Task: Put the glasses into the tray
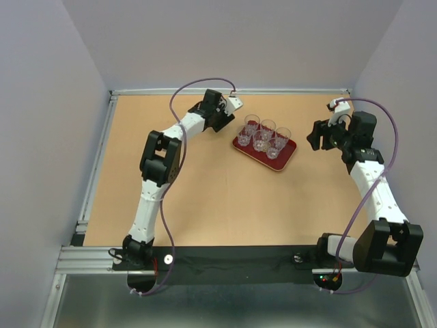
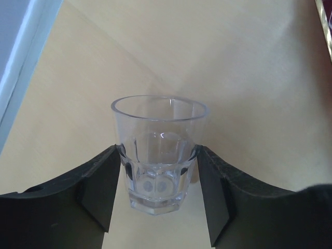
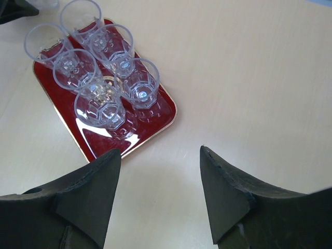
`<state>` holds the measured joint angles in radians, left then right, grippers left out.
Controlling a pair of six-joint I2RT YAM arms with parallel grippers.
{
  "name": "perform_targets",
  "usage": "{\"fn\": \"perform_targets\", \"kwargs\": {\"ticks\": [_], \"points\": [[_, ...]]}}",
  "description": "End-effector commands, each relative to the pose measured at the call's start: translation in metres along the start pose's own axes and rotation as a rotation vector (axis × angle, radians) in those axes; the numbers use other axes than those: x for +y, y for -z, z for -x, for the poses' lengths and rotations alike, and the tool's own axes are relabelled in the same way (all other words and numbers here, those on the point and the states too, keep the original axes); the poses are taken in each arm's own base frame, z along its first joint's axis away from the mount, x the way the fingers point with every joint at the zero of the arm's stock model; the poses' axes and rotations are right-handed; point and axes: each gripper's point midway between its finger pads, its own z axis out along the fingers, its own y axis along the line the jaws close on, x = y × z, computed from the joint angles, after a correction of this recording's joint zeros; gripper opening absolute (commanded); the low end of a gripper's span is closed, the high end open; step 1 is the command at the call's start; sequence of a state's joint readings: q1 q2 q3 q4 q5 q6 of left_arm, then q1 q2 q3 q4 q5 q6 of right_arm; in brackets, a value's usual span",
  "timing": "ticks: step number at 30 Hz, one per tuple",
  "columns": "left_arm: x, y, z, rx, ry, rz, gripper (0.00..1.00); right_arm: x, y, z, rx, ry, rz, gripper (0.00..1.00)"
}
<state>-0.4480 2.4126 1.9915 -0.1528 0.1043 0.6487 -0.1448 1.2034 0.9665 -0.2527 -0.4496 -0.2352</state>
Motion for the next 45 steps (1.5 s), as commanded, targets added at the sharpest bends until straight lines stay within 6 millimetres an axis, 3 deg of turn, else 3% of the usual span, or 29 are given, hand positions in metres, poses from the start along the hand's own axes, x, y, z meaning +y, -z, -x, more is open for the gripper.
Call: {"fn": "perform_targets", "kwargs": {"ticks": [1,3,4,6,7,8,10,11,13,14,21,27,31,35,42,45], "points": [[0.025,0.047,0.009,-0.025,0.088,0.087,0.33,-0.001,0.005,0.012,-0.059,0.018,0.0,0.68],[0.025,0.065,0.016,-0.051,0.107,0.093,0.33,0.0,0.005,0.013,-0.06,0.018,0.006,0.68],[0.017,0.067,0.006,-0.036,0.132,0.081,0.32,0.0,0.005,0.013,-0.061,0.02,0.006,0.68],[0.016,0.084,0.013,-0.057,0.162,0.081,0.31,0.003,0.006,0.013,-0.063,0.019,0.017,0.68],[0.007,0.086,0.002,-0.043,0.18,0.065,0.31,0.004,0.006,0.015,-0.069,0.021,0.022,0.68],[0.005,0.097,0.01,-0.07,0.204,0.057,0.31,0.005,0.006,0.014,-0.067,0.018,0.03,0.68],[-0.002,0.105,0.008,-0.07,0.229,0.037,0.31,0.007,0.006,0.014,-0.068,0.017,0.042,0.68],[-0.013,0.106,0.0,-0.054,0.239,0.015,0.31,0.009,0.005,0.014,-0.067,0.015,0.052,0.69],[-0.02,0.121,0.006,-0.081,0.265,-0.008,0.31,0.016,0.004,0.01,-0.06,0.008,0.096,0.7],[-0.032,0.122,-0.003,-0.069,0.276,-0.039,0.31,0.019,0.001,0.006,-0.043,-0.001,0.118,0.71],[-0.074,0.153,-0.007,-0.116,0.29,-0.144,0.31,0.051,0.005,0.006,-0.024,-0.057,0.311,0.71],[-0.118,0.193,0.036,-0.269,0.176,-0.24,0.31,0.101,0.02,0.014,-0.014,-0.186,0.622,0.71],[-0.158,0.219,0.062,-0.364,0.085,-0.311,0.31,0.123,0.028,0.021,0.008,-0.249,0.756,0.72],[-0.182,0.248,0.085,-0.457,0.038,-0.334,0.31,0.147,0.037,0.023,0.045,-0.309,0.891,0.72],[-0.204,0.296,0.124,-0.597,0.012,-0.333,0.31,0.202,0.041,0.01,0.214,-0.411,1.029,0.72],[-0.206,0.307,0.134,-0.63,0.008,-0.33,0.31,0.212,0.04,0.01,0.243,-0.417,1.044,0.72]]}}
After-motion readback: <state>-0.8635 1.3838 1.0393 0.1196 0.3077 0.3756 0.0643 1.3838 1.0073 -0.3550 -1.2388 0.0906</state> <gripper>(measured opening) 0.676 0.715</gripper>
